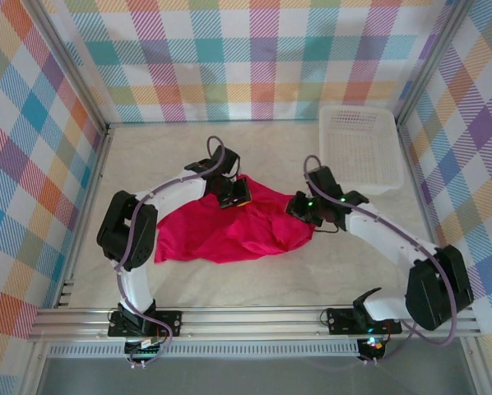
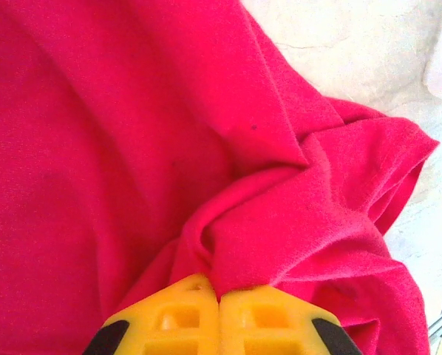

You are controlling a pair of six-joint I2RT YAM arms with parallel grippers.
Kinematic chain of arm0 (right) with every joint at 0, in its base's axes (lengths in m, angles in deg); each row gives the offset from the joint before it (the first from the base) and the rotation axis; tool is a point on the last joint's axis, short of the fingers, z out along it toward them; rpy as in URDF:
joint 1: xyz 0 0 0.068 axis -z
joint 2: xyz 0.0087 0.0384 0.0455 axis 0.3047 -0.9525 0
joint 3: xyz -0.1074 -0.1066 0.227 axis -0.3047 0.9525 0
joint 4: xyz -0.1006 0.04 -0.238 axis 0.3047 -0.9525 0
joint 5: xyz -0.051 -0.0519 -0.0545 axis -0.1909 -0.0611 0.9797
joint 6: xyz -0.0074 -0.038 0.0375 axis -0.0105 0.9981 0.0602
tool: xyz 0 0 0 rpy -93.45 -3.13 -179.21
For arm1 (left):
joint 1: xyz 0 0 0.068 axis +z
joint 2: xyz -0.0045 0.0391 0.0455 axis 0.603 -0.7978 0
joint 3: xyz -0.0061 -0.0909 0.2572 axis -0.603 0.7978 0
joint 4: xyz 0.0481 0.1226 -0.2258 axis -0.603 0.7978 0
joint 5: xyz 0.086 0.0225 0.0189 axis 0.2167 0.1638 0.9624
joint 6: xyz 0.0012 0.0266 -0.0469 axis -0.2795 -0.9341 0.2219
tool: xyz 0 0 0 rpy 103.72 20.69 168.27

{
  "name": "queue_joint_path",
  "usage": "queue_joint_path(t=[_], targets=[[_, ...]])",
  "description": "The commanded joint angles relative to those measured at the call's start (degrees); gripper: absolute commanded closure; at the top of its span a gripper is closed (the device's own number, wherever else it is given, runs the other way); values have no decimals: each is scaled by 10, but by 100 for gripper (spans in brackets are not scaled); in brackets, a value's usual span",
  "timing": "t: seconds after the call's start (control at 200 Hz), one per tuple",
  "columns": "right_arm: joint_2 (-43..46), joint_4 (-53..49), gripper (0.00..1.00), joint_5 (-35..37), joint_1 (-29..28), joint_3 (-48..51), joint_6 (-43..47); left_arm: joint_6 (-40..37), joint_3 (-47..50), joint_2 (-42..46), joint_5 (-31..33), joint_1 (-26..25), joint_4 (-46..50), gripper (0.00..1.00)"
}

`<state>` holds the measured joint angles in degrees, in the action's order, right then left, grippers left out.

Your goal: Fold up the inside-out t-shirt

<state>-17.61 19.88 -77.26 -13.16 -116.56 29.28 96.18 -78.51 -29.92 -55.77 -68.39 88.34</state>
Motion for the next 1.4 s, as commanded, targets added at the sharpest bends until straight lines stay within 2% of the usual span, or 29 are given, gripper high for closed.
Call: queue_joint_path(t=[0.0, 0.07, 0.19, 0.355, 0.405, 0.535, 0.595, 0.7, 0.83, 0.885, 0.98, 1.215, 1.395], targets=[[-18, 25, 63, -4, -34, -42, 25, 1, 5, 29, -7, -7, -3, 98], [-53, 24, 55, -3, -43, -59, 26, 1, 6, 32, -6, -8, -3, 98], [-126, 21, 53, 3, -45, -78, 19, -1, 4, 39, -2, -9, 3, 95], [-197, 47, 53, 1, -45, -84, -8, -13, 7, 69, 25, -9, 33, 79], [-212, 57, 57, 2, -44, -87, -15, -14, 13, 80, 27, -9, 35, 75], [-229, 60, 90, -6, -44, -106, -15, -4, 50, 104, 18, -9, 16, 73], [-214, 55, 100, -14, -45, -111, -11, 10, 78, 110, 9, -13, -14, 73], [-163, 36, 100, -15, -46, -111, -3, 32, 112, 96, -5, -27, -59, 73], [-84, 22, 100, -33, -46, -106, 6, 34, 104, 52, -7, -36, -70, 74], [-54, 12, 100, -40, -46, -109, 10, 29, 95, 36, 5, -36, -60, 80], [0, -15, 100, -36, -45, -116, 20, 12, 75, 19, 43, -33, -21, 100], [108, -54, 98, 5, -23, -103, 47, -1, 101, 33, 71, -8, 0, 100], [104, -45, 97, -3, 6, -52, 42, -9, 111, 48, 76, -3, 9, 100]])
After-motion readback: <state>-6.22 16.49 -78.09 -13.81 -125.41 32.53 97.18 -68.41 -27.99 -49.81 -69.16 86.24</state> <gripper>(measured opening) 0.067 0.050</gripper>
